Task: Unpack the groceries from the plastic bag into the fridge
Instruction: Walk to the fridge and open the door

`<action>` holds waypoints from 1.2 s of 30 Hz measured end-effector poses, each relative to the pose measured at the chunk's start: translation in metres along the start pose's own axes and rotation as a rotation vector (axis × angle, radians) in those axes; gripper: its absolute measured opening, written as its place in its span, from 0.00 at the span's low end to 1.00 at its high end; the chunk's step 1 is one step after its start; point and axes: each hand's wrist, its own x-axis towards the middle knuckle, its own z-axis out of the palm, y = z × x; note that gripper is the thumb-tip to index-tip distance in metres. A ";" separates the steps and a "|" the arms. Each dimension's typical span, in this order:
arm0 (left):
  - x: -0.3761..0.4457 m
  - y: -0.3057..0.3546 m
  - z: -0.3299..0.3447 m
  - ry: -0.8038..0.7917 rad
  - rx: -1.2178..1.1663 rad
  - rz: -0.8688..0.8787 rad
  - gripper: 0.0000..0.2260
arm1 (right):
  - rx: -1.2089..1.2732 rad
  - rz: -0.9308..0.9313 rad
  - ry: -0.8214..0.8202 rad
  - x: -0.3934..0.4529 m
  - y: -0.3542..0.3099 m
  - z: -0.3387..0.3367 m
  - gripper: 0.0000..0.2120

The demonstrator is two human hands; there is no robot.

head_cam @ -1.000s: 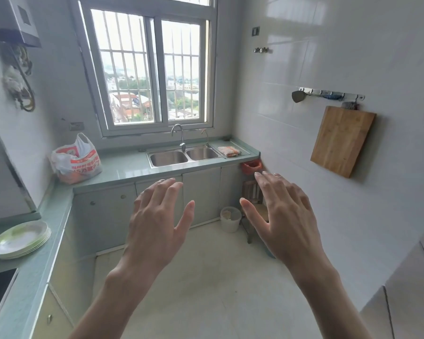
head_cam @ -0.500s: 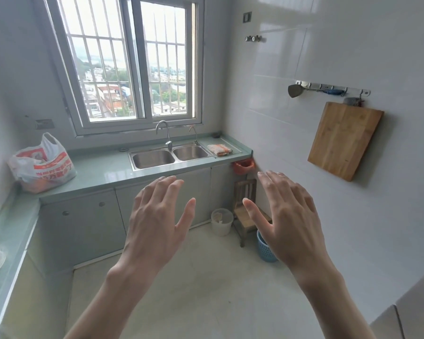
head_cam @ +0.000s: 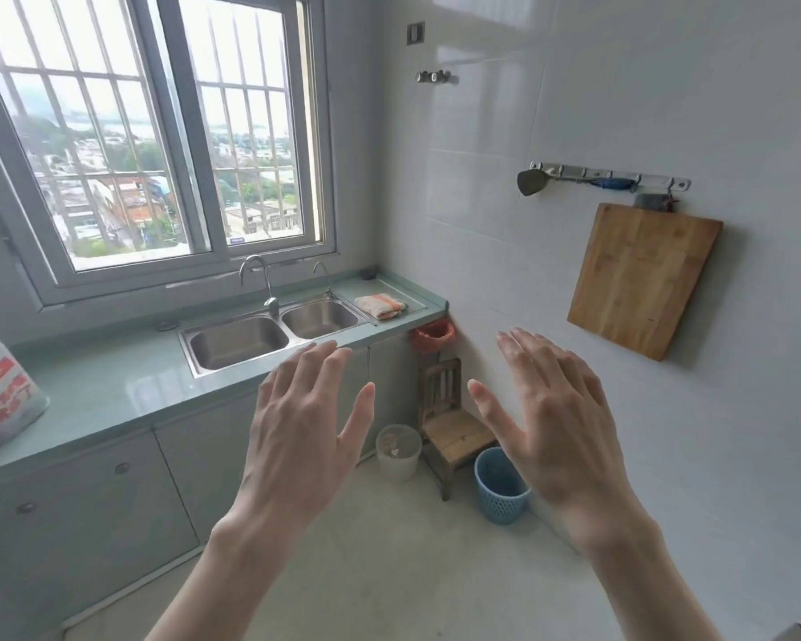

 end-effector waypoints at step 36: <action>0.239 0.205 0.297 -0.194 -0.412 0.404 0.23 | -0.401 0.466 0.116 0.090 0.279 0.057 0.30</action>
